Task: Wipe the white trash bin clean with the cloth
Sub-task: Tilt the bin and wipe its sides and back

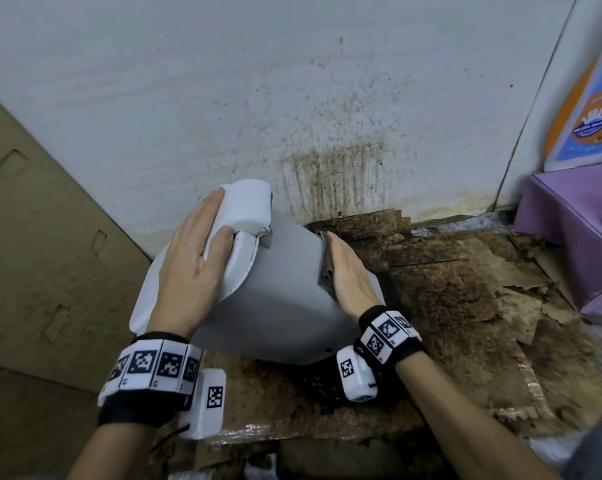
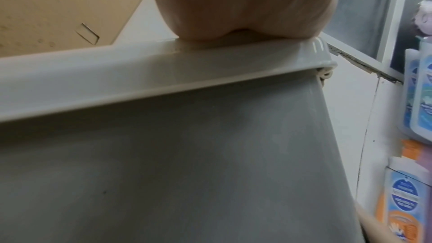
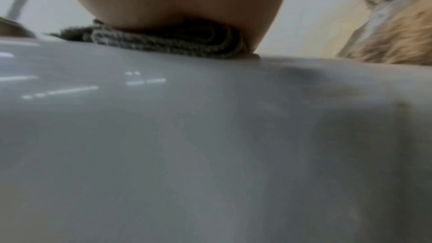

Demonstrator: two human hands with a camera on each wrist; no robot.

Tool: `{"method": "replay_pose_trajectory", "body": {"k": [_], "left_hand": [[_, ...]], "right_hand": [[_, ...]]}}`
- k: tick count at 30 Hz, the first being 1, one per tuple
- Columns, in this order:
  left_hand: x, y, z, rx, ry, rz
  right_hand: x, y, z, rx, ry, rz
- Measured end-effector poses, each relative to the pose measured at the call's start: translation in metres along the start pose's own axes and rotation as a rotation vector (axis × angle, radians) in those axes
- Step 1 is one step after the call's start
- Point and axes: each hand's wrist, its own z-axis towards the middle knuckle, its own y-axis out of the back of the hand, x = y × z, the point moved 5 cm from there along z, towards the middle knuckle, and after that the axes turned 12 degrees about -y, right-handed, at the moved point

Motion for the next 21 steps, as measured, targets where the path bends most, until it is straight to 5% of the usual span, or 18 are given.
{"method": "replay_pose_trajectory", "body": {"k": [9, 16, 21], "left_hand": [[-0.001, -0.001, -0.003, -0.001, -0.021, 0.012], [0.001, 0.000, -0.002, -0.006, -0.019, 0.010], [0.003, 0.002, -0.001, -0.020, 0.019, -0.007]], "right_hand": [[0.088, -0.038, -0.053, 0.029, 0.275, -0.046], [0.053, -0.033, -0.049, -0.112, 0.433, -0.088], [-0.015, -0.011, -0.037, -0.250, 0.394, -0.126]]}}
